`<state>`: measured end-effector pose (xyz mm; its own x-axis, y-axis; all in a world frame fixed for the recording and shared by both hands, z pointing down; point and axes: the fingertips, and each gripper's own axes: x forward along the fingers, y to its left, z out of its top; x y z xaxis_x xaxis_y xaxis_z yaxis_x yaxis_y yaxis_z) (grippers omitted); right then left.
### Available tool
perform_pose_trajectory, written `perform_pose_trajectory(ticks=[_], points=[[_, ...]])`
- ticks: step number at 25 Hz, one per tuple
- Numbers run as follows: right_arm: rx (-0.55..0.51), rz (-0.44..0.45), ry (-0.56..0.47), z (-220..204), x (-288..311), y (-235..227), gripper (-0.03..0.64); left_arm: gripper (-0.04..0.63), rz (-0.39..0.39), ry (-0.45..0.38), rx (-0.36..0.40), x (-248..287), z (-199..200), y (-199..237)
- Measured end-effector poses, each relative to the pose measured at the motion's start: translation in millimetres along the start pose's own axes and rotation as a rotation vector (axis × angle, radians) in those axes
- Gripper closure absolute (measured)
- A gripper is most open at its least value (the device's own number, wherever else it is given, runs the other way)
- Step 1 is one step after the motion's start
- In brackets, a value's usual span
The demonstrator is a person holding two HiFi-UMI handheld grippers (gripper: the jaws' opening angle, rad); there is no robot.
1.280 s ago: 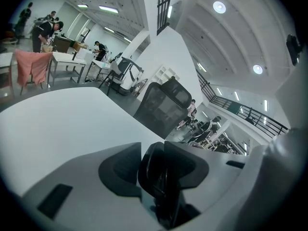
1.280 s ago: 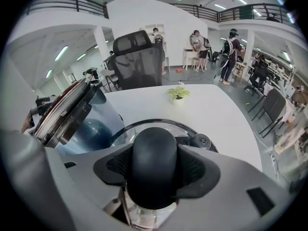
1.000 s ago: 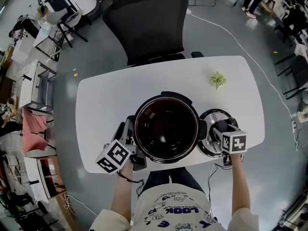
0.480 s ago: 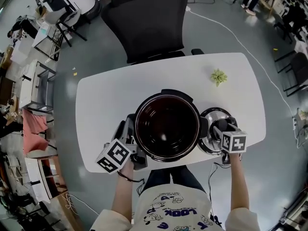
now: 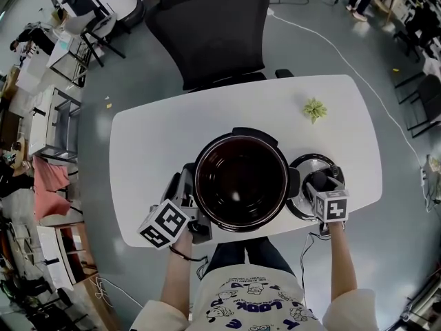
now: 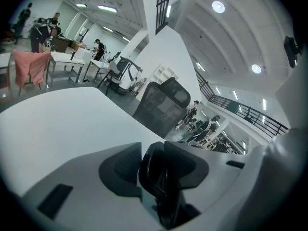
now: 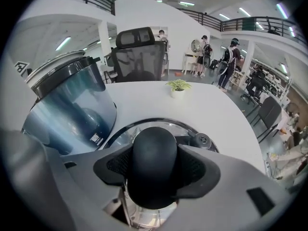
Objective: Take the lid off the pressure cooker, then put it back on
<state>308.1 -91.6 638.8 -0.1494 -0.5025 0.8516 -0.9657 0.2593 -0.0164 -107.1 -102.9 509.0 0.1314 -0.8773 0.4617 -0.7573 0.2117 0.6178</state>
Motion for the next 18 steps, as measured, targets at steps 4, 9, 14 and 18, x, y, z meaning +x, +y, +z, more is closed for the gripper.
perform_pose_trajectory(ticks=[4,9,14,18], points=[[-0.008,-0.006,-0.012,0.4,1.3,1.6,0.321,0.448,-0.001,0.005,-0.007,1.0,-1.4,0.5],[-0.011,-0.013,-0.029,-3.1,0.8,2.9,0.321,0.448,0.0,0.002,0.009,-0.4,2.0,-0.9],[-0.01,-0.018,-0.046,-3.7,1.1,3.3,0.321,0.448,-0.009,0.006,0.004,0.1,-1.4,-0.3],[0.008,-0.011,-0.068,-3.7,4.0,3.1,0.291,0.446,-0.008,-0.007,0.047,0.5,-2.6,-1.7]])
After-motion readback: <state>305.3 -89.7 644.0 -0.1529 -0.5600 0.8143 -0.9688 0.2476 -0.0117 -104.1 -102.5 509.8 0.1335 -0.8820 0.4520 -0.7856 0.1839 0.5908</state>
